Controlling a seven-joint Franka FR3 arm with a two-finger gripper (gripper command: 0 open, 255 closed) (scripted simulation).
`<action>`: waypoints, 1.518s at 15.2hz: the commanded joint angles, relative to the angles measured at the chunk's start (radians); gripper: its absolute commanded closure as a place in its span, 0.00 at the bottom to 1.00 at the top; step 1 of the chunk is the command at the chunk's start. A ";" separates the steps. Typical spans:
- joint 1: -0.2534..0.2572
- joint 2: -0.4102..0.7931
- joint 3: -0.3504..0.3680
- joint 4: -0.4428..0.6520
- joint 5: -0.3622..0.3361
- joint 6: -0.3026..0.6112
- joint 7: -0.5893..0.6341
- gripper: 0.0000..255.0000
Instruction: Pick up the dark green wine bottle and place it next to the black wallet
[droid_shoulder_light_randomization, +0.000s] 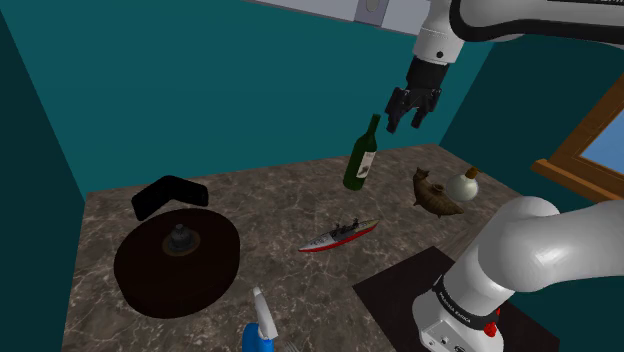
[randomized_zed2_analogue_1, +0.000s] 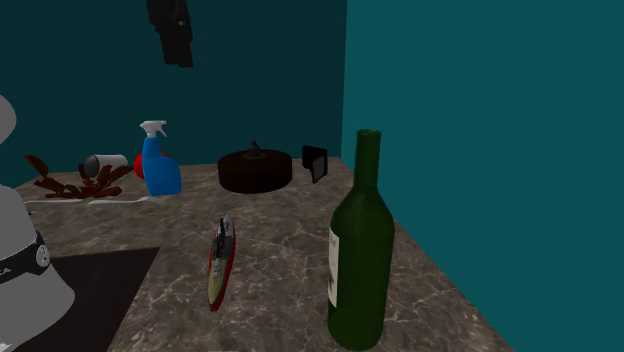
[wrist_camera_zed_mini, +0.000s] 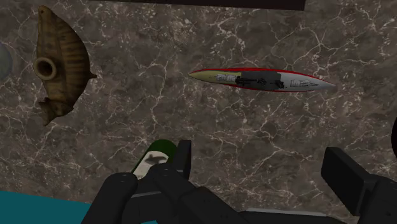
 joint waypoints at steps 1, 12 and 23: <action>0.000 0.000 0.000 0.000 0.000 0.000 0.000 0.00; -0.032 0.304 -0.207 0.131 -0.052 0.228 -0.237 0.00; -0.039 0.699 -0.377 0.424 0.086 0.355 -0.518 0.00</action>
